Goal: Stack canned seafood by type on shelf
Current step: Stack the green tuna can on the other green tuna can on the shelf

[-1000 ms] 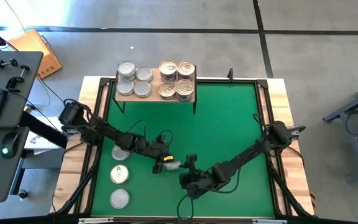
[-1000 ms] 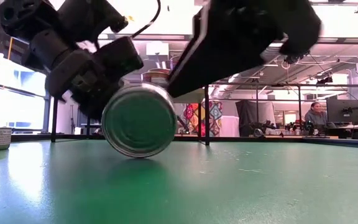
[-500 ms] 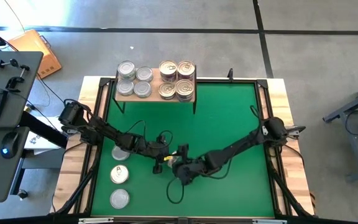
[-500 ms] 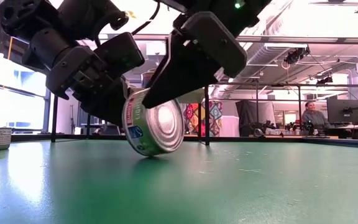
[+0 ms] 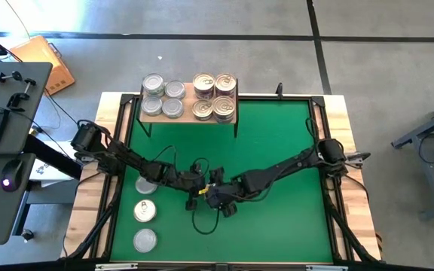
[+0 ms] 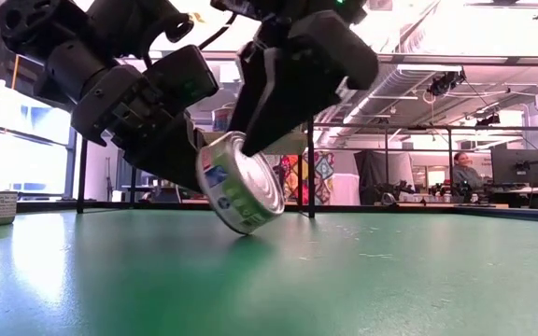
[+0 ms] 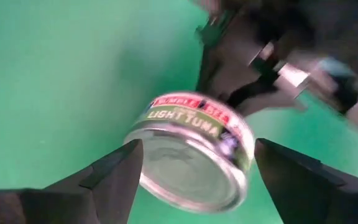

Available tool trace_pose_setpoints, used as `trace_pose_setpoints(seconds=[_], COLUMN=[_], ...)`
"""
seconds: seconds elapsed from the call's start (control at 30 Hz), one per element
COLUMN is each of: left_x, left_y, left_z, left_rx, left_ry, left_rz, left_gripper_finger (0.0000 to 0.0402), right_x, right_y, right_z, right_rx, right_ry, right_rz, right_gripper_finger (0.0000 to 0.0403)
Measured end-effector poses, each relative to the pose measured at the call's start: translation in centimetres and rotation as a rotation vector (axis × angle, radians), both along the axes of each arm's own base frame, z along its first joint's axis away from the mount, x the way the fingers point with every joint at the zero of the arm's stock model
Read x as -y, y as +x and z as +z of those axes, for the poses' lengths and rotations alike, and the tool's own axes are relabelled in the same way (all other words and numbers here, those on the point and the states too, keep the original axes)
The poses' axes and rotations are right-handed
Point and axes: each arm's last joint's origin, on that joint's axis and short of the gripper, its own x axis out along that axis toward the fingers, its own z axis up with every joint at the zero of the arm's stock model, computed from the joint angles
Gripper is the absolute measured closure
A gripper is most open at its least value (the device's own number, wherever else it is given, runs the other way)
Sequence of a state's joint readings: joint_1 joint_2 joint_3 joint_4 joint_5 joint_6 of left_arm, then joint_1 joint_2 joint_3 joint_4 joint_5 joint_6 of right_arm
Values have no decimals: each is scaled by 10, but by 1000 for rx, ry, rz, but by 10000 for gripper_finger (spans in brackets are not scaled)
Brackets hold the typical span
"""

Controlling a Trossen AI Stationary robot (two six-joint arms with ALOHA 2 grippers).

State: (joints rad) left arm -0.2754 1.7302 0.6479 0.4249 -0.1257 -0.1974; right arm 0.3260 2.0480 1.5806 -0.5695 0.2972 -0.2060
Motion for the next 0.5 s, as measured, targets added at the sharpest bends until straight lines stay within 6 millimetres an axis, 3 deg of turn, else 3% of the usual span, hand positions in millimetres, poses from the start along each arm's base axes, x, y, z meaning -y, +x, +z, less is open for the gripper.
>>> trace_pose_setpoints(seconds=[0.5], left_x=[9], left_y=[8], left_z=[15], left_rx=[182], left_ry=[-4], left_rz=[-66], left_gripper_finger=[401], right_x=[-15], right_y=[-15], right_z=[4], right_rx=[-101], right_ry=[-1], right_rz=[-67], right_gripper_finger=[100])
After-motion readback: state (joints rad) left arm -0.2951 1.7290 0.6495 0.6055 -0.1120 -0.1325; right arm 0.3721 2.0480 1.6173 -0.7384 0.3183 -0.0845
